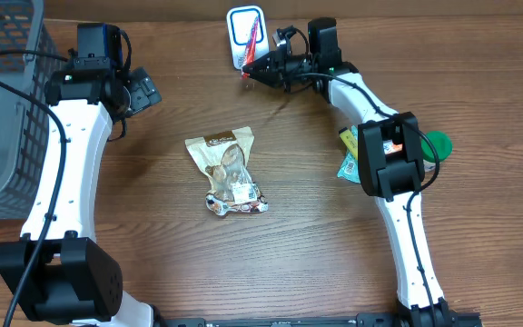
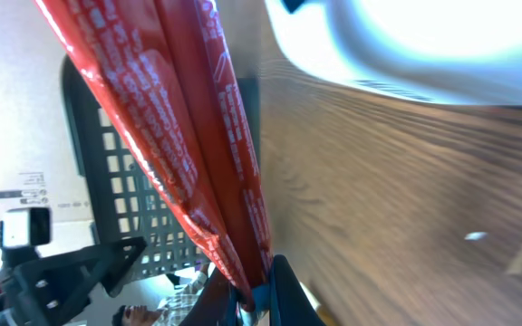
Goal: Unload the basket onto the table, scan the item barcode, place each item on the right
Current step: 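Hold the red stick pack in front of the white scanner, then move the red stick pack right and set it by the teal pack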
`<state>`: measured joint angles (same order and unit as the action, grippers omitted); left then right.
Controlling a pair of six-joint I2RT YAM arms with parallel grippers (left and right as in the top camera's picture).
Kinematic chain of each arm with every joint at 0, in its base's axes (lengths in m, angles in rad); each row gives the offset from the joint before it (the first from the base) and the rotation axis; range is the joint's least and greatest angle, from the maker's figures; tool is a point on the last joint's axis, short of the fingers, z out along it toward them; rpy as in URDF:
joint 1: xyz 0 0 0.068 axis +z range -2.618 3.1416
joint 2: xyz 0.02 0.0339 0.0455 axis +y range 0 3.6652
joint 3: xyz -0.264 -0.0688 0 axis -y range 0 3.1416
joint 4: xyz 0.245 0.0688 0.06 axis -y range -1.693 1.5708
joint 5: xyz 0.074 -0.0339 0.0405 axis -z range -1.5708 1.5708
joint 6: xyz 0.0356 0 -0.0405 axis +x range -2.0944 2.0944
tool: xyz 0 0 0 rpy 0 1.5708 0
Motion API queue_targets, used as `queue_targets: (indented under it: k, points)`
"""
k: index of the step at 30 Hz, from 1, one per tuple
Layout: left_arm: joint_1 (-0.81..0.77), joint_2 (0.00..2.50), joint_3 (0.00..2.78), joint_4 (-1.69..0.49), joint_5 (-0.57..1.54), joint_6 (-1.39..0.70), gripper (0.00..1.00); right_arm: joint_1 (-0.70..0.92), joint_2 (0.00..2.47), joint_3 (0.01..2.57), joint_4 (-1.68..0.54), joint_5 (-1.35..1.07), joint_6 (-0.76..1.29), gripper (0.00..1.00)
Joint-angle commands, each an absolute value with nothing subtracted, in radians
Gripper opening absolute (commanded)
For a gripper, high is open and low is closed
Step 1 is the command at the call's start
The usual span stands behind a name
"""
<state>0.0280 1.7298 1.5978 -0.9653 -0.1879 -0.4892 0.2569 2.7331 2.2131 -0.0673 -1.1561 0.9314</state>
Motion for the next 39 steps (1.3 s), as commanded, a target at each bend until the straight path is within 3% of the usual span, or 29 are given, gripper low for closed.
queue_targets:
  k: [1, 3, 6, 14, 19, 24, 30, 39]
  points:
    - [0.03, 1.721, 1.604, -0.965, -0.19, -0.468, 1.0, 0.26, 2.551, 2.226, -0.064, -1.202, 0.925, 0.04]
    - [0.03, 1.721, 1.604, -0.965, -0.19, -0.468, 1.0, 0.261, 2.51, 2.226, -0.115, -1.206, 0.89, 0.04]
    - [0.03, 1.721, 1.604, -0.965, -0.19, -0.467, 1.0, 0.26, 2.408, 2.226, -0.371, -1.112, 0.71, 0.04]
    - [0.03, 1.721, 1.604, -0.965, -0.19, -0.468, 1.0, 0.263, 2.16, 2.226, -1.015, -0.626, 0.289, 0.04]
    - [0.03, 1.721, 1.604, -0.965, -0.19, -0.468, 1.0, 0.256, 2.08, 2.226, -1.316, -0.446, 0.179, 0.04]
    - [0.03, 1.721, 1.604, -0.965, -0.19, -0.467, 1.0, 0.25, 2.08, 2.206, -1.604, -0.058, 0.183, 0.04]
    - [0.03, 1.721, 1.604, -0.965, -0.19, -0.468, 1.0, 0.25, 2.08, 2.083, -1.671, 0.093, 0.24, 0.04]
    - [0.03, 1.721, 1.604, -0.965, -0.19, -0.467, 1.0, 0.24, 2.08, 1.849, -1.6, 0.246, 0.315, 0.04]
